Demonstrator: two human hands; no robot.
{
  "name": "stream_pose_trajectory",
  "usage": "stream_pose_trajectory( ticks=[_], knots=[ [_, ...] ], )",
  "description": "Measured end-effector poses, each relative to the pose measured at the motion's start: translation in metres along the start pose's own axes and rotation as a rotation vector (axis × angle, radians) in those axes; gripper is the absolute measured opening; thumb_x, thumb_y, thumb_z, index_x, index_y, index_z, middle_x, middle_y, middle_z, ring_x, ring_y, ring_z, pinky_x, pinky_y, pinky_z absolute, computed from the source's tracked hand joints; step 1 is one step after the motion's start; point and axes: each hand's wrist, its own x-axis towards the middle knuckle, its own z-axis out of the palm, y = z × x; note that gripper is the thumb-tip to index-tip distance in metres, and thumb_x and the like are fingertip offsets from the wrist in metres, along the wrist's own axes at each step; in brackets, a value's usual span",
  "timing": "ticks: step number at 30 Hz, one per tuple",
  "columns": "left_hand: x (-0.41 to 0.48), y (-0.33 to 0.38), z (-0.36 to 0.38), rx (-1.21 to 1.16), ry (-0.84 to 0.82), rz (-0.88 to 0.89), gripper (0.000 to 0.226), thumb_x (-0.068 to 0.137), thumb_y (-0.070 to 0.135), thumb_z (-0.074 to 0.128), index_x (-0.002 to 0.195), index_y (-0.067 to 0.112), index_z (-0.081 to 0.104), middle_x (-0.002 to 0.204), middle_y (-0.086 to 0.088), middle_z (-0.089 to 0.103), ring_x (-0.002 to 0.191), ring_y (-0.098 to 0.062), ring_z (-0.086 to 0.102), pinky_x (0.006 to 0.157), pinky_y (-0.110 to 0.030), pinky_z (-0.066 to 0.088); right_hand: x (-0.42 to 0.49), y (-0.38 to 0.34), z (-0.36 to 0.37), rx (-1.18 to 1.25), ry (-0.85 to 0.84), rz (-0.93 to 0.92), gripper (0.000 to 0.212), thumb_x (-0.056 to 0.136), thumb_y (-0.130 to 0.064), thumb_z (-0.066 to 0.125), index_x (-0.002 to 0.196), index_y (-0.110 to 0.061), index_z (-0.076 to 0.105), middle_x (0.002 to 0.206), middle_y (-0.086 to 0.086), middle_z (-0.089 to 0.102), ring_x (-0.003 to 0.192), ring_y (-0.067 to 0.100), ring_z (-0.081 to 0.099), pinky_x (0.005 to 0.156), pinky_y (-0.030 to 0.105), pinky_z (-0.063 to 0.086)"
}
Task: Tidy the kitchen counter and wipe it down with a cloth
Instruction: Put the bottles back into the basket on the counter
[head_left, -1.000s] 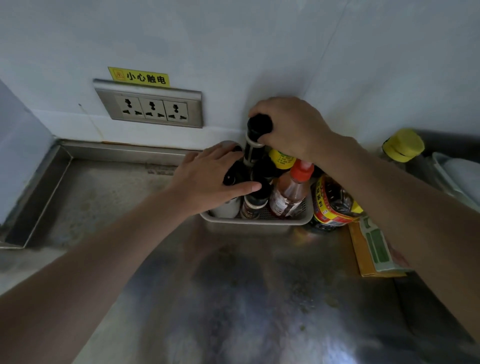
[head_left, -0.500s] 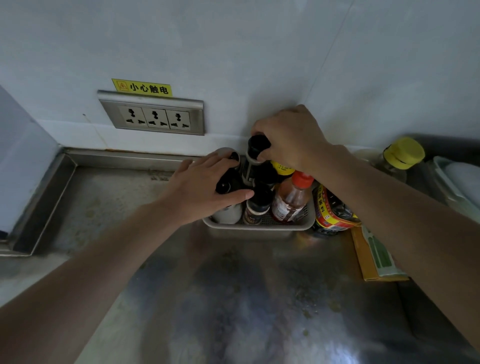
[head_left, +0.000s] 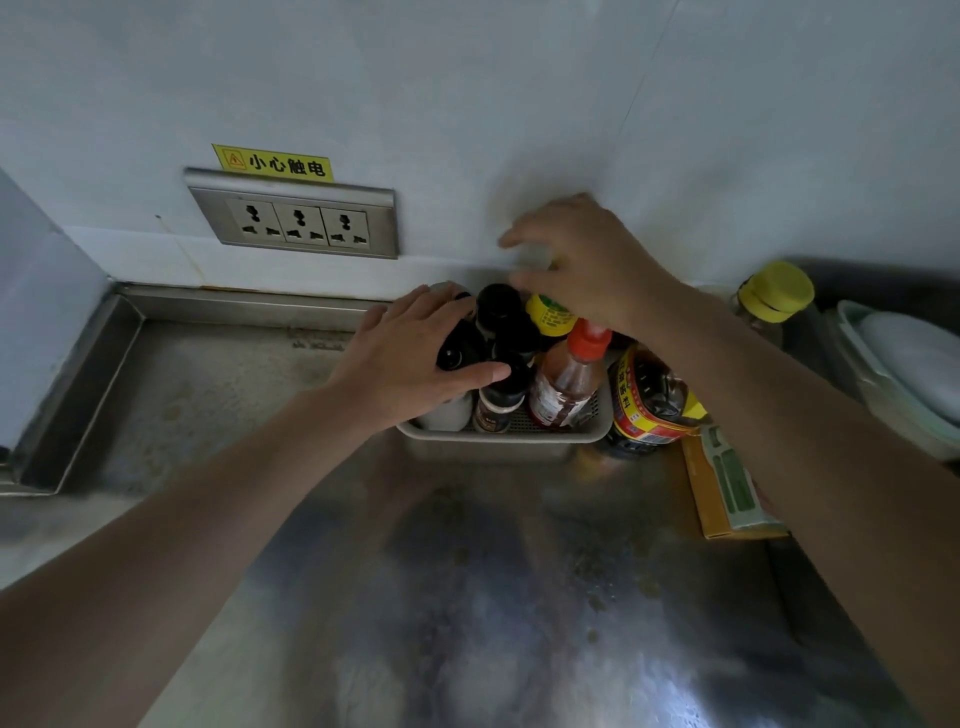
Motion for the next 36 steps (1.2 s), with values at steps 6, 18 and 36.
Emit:
stream_pose_trajectory(
  ticks=[6,18,36],
  knots=[
    [-0.03,0.004,0.0,-0.187,0.259,-0.01,0.06,0.082,0.047,0.06,0.132,0.018,0.045,0.141,-0.006,0.041,0.129,-0.024,0.038,0.105,-0.04,0.028,-0.092,-0.026,0.017,0.606,0.581,0.412,0.017,0.088,-0.01,0.055,0.102,-0.014,0.063,0.1,-0.005,0.066,0.094,0.005,0.06,0.086,0.023,0.048],
    [-0.032,-0.001,0.043,-0.554,0.249,-0.309,0.065,0.072,0.027,0.075,0.128,0.017,0.041,0.106,-0.002,0.064,0.092,-0.026,0.064,0.079,-0.041,0.051,-0.088,-0.019,0.114,0.683,0.536,0.7,0.058,0.083,-0.023,0.067,0.13,-0.008,0.036,0.124,0.013,0.056,0.11,0.03,0.054,0.079,0.023,0.038],
    [-0.053,0.008,0.053,-0.413,0.271,-0.437,0.076,0.071,0.024,0.077,0.133,0.01,0.036,0.132,-0.015,0.039,0.118,-0.032,0.044,0.091,-0.038,0.039,-0.106,-0.013,0.12,0.67,0.354,0.565,0.074,0.078,-0.029,0.072,0.139,-0.019,0.03,0.132,0.007,0.048,0.122,0.023,0.046,0.102,0.042,0.042]
  ],
)
